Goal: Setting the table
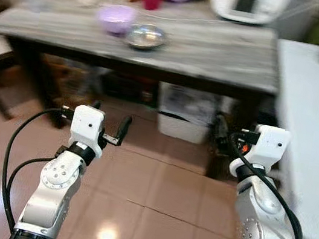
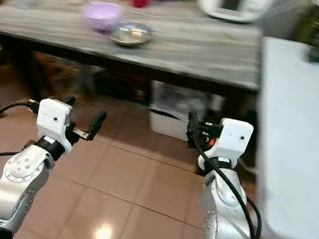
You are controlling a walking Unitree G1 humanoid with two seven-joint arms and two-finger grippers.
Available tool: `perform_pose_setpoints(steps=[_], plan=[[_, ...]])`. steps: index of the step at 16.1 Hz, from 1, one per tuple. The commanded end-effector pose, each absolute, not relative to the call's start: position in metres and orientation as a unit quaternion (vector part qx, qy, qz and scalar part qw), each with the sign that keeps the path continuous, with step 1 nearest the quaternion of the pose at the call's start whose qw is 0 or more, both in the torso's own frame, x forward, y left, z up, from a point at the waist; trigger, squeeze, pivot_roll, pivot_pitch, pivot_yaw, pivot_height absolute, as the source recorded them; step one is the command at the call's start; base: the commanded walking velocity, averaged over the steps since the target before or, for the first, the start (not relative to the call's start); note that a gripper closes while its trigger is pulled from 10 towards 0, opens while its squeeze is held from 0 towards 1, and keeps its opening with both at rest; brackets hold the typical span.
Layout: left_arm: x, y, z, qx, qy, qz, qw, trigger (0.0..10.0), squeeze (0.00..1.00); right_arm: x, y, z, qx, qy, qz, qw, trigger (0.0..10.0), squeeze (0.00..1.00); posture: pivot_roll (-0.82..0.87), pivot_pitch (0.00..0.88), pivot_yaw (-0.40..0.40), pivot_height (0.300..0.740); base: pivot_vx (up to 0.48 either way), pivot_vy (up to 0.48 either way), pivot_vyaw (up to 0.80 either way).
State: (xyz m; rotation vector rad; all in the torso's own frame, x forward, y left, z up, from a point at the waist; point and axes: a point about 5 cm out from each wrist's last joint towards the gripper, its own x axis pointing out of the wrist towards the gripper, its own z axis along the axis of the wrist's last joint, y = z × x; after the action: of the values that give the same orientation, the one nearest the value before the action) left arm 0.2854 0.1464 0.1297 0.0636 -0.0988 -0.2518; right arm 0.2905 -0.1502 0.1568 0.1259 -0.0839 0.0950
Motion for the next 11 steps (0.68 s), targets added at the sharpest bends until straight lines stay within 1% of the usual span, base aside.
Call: perform_pose_setpoints(steps=[1, 2, 11], plan=[[0.286, 0.1476, 0.1314, 0.031, -0.048, -0.132, 0.99, 10.0, 0.0, 0.2907, -0.1472, 0.1583, 0.063, -0.043, 0.054, 0.996, 10.0, 0.0, -0.17, 0.146, 0.084, 0.74, 0.0, -0.319, -0.68], [0.2862, 0.1464, 0.1313, 0.027, -0.048, -0.137, 0.989, 10.0, 0.0, 0.2909, -0.1478, 0.1575, 0.062, -0.043, 0.054, 0.996, 10.0, 0.0, -0.16, 0.143, 0.085, 0.74, 0.0, -0.322, -0.67], [0.2873, 0.1429, 0.133, 0.021, -0.049, -0.149, 0.987, 10.0, 0.0, 0.2927, -0.1443, 0.1587, 0.065, -0.051, 0.058, 0.995, 10.0, 0.0, -0.16, 0.131, 0.092, 0.74, 0.0, -0.325, 0.0]])
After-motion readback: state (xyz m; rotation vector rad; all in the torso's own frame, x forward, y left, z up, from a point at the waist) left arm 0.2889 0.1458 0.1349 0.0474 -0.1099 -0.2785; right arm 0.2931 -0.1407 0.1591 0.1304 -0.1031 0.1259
